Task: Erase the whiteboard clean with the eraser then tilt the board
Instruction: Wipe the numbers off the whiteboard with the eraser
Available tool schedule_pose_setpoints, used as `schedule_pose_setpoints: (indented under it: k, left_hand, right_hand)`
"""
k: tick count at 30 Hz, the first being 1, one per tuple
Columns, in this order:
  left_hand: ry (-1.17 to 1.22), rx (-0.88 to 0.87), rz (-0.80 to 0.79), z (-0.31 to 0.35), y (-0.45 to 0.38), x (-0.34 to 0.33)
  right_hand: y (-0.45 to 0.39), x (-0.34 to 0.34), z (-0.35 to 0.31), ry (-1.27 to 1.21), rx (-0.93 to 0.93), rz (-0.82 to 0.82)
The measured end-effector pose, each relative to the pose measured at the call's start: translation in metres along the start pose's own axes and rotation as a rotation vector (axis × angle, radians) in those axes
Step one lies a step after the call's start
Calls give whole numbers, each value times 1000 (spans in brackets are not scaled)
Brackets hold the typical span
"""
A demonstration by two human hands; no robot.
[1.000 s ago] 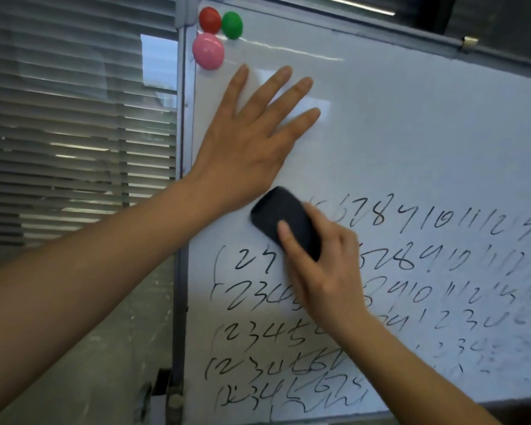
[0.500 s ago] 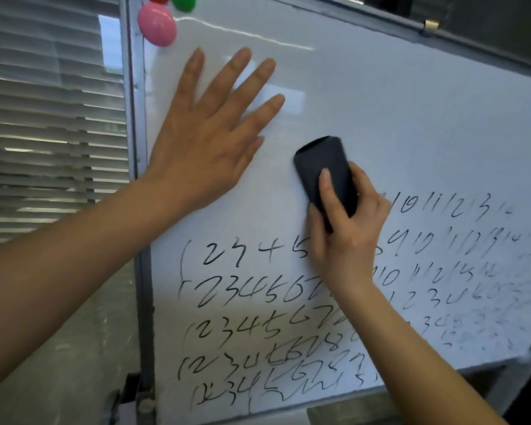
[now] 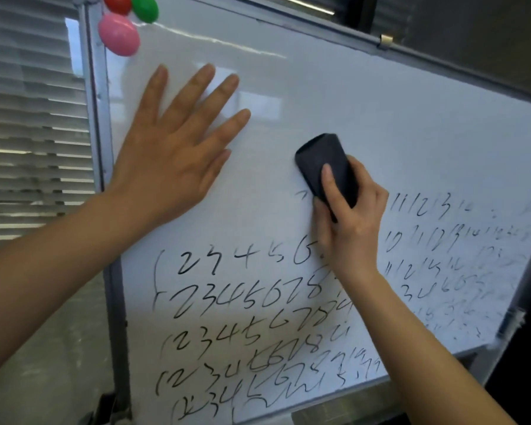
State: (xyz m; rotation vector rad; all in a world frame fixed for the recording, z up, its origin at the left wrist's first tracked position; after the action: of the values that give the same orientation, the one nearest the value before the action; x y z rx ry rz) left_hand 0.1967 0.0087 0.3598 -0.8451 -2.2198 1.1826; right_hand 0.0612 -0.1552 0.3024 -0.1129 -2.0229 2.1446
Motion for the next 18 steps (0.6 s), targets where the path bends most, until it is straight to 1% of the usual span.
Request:
schedule_pose_setpoints:
  k: [2, 5, 9, 11, 13, 14, 18]
  left_hand:
    - [12, 2, 17, 1, 0, 1]
    - [16, 8, 25, 1, 0, 3]
    - [19, 3, 20, -1, 0, 5]
    - [30, 4, 20, -1, 0, 6]
    - [38, 3, 23, -1, 0, 7]
    - [38, 3, 22, -1, 0, 7]
    - [41, 32, 16, 4, -2, 6]
  right_hand:
    - [-4, 2, 4, -8, -34, 19]
    - [3, -1, -11, -40, -48, 18]
    - [30, -11, -49, -67, 92, -84]
    - [37, -13, -54, -67, 152, -127]
    - [33, -11, -48, -50, 191, -124]
    - [29, -8, -40, -43, 183, -111]
    - [0, 6, 13, 10, 35, 3]
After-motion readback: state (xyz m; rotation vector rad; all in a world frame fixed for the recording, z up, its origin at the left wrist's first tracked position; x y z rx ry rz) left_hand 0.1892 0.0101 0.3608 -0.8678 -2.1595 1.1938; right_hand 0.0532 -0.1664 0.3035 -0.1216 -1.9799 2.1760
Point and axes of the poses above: each hand's wrist, its own y-axis away from the middle knuckle, its own x-axis out of the back of the hand, z = x × y, the point moved 7 cm from there along -y, towards the middle knuckle, and after that the axes turned 2 degrees about x, right-handed, at the moved point
